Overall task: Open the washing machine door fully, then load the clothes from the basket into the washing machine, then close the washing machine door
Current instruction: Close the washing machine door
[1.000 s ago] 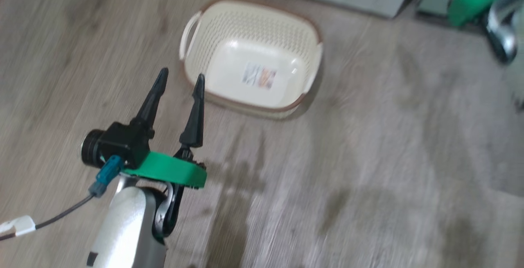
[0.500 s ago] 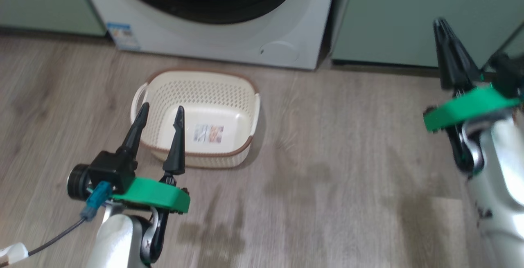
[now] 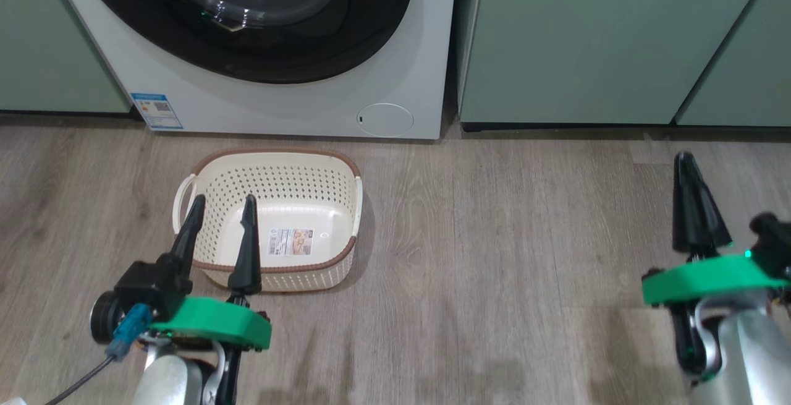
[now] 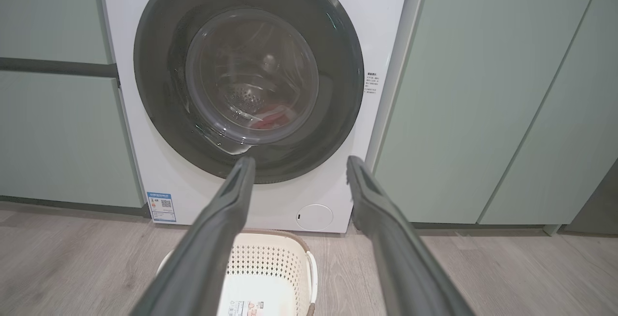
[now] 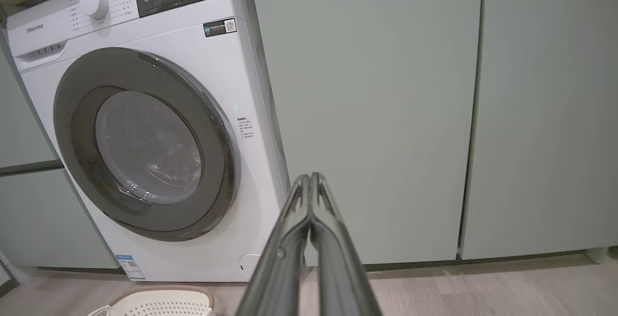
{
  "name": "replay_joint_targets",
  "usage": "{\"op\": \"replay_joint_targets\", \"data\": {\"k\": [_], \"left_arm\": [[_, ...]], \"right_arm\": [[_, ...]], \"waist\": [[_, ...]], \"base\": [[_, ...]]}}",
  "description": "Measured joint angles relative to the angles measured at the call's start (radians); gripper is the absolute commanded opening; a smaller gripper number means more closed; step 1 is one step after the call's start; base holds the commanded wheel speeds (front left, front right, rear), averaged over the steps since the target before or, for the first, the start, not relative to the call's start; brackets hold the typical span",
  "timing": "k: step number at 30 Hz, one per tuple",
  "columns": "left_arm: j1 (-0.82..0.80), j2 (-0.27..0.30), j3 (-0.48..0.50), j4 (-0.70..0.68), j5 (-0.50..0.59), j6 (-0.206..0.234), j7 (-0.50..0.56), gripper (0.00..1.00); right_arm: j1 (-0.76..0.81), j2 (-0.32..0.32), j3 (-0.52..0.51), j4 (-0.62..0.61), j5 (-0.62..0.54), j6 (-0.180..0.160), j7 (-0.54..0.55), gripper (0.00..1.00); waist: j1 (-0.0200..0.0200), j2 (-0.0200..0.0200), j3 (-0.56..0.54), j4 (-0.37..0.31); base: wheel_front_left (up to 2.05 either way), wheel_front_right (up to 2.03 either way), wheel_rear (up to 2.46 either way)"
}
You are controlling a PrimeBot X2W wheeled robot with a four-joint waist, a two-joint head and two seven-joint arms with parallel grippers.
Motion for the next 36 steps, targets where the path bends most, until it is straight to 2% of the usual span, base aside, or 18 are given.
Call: {"op": "replay_joint_targets", "data": {"k": [8, 9, 10, 11, 14, 24, 30, 36], "left_arm": [[0.025, 0.000, 0.008, 0.035, -0.012, 0.006, 0.000, 1.00], [0.030, 0.000, 0.010, 0.040, -0.023, 0.006, 0.000, 1.00], [0.034, 0.000, 0.011, 0.044, -0.026, 0.005, 0.000, 1.00], [0.036, 0.000, 0.012, 0.047, -0.024, -0.002, 0.000, 1.00], [0.037, 0.001, 0.011, 0.048, -0.002, -0.002, 0.000, 1.00], [0.039, 0.001, 0.007, 0.044, 0.019, -0.011, 0.000, 1.00], [0.039, 0.001, 0.003, 0.043, 0.019, -0.011, 0.000, 1.00], [0.039, 0.001, -0.007, 0.037, 0.028, -0.011, 0.000, 1.00]], "right_arm": [[0.092, 0.032, -0.046, -0.030, -0.013, 0.000, 0.000, 0.00], [0.100, 0.035, -0.053, -0.031, -0.012, 0.000, 0.000, 0.12], [0.106, 0.036, -0.058, -0.031, -0.012, 0.000, 0.000, 0.95], [0.110, 0.037, -0.061, -0.031, -0.009, 0.000, 0.000, 1.00], [0.118, 0.040, -0.059, -0.025, 0.025, 0.000, 0.000, 1.00], [0.118, 0.040, -0.052, -0.025, 0.004, 0.000, 0.000, 1.00], [0.118, 0.040, -0.032, -0.028, -0.061, 0.000, 0.000, 1.00], [0.118, 0.040, -0.025, -0.028, -0.066, 0.000, 0.000, 1.00]], "waist": [[0.0000, 0.0000, -0.007, -0.002], [0.0000, 0.0000, -0.007, -0.001], [0.0000, 0.0000, -0.008, -0.001], [0.0000, 0.0000, -0.008, -0.001], [0.0000, 0.0000, -0.009, 0.002], [0.0000, 0.0000, -0.014, 0.007], [0.0000, 0.0000, -0.014, 0.008], [0.0001, 0.0000, -0.013, 0.009]], "base": [[0.00, 0.00, 0.00], [0.00, 0.00, 0.00], [0.00, 0.00, 0.00], [0.00, 0.00, 0.00], [0.00, 0.00, 0.00], [0.00, 0.00, 0.00], [0.00, 0.00, 0.00], [0.00, 0.00, 0.00]]}}
